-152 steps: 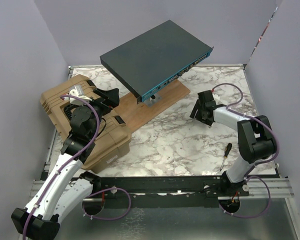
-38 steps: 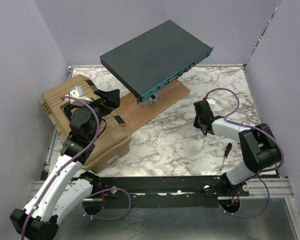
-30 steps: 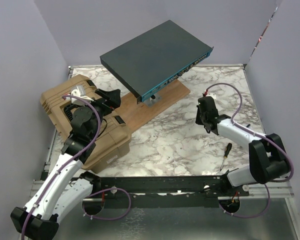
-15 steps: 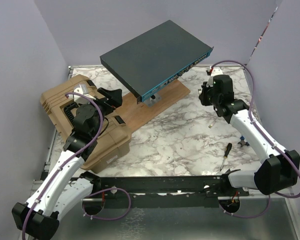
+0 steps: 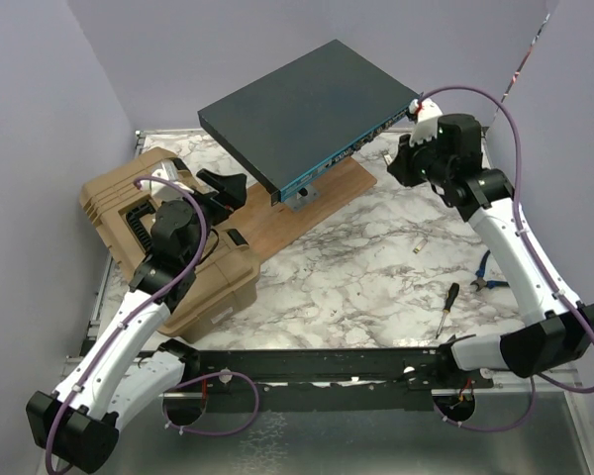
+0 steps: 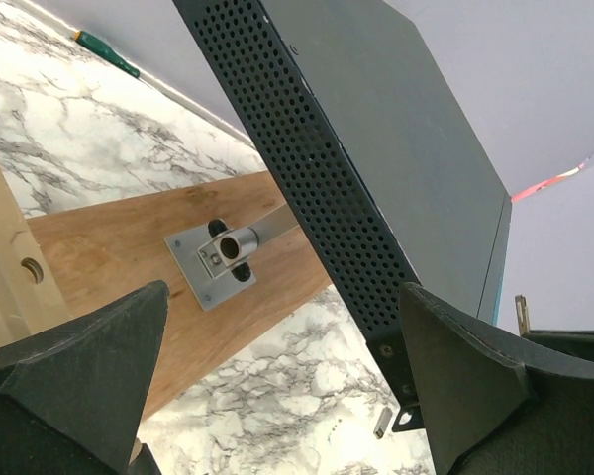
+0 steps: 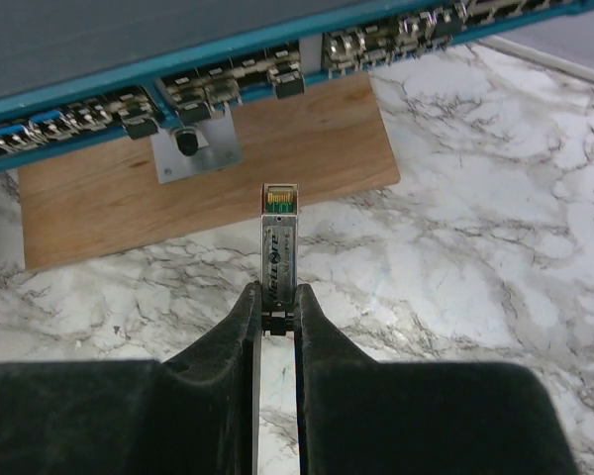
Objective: Insert the plug into the switch port
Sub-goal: Pick up the plug from the center of the board, then insert the plug into the switch port.
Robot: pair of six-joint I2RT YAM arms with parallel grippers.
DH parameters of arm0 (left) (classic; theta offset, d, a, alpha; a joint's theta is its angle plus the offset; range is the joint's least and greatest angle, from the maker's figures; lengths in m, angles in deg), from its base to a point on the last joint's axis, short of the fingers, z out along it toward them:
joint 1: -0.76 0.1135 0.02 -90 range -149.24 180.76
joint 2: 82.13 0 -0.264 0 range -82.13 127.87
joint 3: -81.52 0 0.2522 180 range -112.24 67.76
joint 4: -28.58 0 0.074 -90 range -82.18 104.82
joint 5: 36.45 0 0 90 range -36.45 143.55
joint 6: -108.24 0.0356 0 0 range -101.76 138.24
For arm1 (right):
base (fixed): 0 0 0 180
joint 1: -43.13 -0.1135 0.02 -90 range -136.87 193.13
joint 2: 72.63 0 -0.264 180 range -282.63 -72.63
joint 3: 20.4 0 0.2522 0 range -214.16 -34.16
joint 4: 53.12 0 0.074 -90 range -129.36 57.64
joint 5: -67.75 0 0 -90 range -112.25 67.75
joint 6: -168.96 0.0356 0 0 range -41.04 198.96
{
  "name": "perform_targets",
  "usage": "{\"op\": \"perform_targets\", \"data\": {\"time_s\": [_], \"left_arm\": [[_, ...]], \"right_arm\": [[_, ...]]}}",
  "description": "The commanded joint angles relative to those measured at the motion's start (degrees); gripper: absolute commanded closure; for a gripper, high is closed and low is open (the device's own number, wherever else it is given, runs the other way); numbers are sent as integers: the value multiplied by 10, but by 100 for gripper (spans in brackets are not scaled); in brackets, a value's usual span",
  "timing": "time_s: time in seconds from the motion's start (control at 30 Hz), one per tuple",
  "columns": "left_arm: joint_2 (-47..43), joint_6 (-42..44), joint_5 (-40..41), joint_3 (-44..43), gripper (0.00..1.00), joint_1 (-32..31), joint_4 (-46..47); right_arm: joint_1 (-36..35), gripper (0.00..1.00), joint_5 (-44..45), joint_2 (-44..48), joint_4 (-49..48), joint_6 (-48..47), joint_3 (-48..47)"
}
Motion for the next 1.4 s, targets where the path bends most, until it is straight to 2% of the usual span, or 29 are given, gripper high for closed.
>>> {"op": "perform_targets", "data": {"time_s": [0.0,0.53,1.37], "left_arm": [[11,-13,-25,-28,1,-1,-1],[51,-22,-39,-51,1,-2,13],[83,-54,-63,-52,1,-2,35]], "right_arm": [[3,100,-52,-32,59,-31,-59],[1,99,-113,-141,161,-54,-239],[-8,100,-87,-205,183,-62,-305]]}}
